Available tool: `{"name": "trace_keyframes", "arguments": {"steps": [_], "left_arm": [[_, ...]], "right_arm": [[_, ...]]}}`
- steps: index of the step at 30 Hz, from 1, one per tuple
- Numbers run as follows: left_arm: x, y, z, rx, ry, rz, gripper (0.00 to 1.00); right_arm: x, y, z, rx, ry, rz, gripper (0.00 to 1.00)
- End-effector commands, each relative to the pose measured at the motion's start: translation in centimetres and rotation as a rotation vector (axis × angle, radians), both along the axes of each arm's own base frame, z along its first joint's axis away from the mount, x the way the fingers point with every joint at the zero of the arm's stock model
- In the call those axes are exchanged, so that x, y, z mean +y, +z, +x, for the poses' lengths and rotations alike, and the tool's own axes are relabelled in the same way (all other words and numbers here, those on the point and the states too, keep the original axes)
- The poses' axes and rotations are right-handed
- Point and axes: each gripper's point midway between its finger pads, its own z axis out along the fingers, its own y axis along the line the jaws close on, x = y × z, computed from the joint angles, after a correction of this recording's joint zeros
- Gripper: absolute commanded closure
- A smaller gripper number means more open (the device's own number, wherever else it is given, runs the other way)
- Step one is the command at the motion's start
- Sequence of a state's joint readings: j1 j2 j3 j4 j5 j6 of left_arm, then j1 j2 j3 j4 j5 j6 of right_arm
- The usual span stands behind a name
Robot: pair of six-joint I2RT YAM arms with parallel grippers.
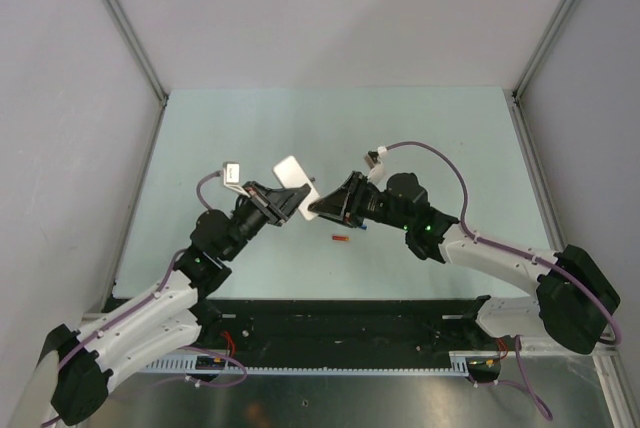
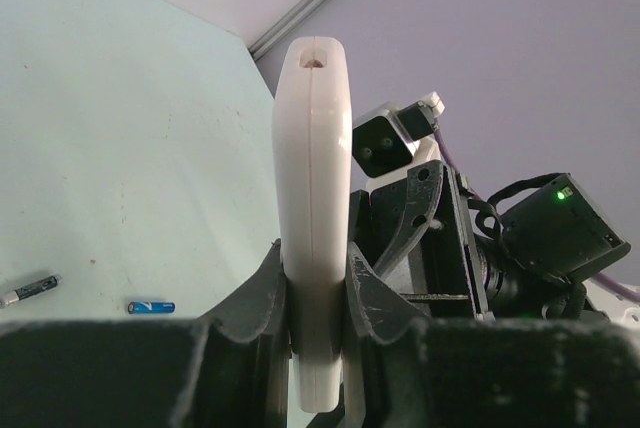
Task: Load the batteries into the remote control
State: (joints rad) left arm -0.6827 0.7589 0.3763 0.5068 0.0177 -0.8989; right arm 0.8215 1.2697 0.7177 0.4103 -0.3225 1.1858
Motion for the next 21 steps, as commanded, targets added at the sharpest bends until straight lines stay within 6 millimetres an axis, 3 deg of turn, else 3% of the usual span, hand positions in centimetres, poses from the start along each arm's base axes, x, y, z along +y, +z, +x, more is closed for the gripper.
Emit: {"name": "trace_keyframes", "arguments": {"steps": [1, 21], "left_arm": [[-0.1, 4.7, -0.7, -0.106, -0.014, -0.063, 1.00], [0.5, 7.7, 0.1, -0.163, 0.044, -0.079, 1.00]], "right_arm": [[0.6, 1.1, 0.6, -0.027, -0.010, 0.008, 0.76], [-0.5, -3.2, -1.1, 0.015, 0.049, -0.170, 0.80]]}}
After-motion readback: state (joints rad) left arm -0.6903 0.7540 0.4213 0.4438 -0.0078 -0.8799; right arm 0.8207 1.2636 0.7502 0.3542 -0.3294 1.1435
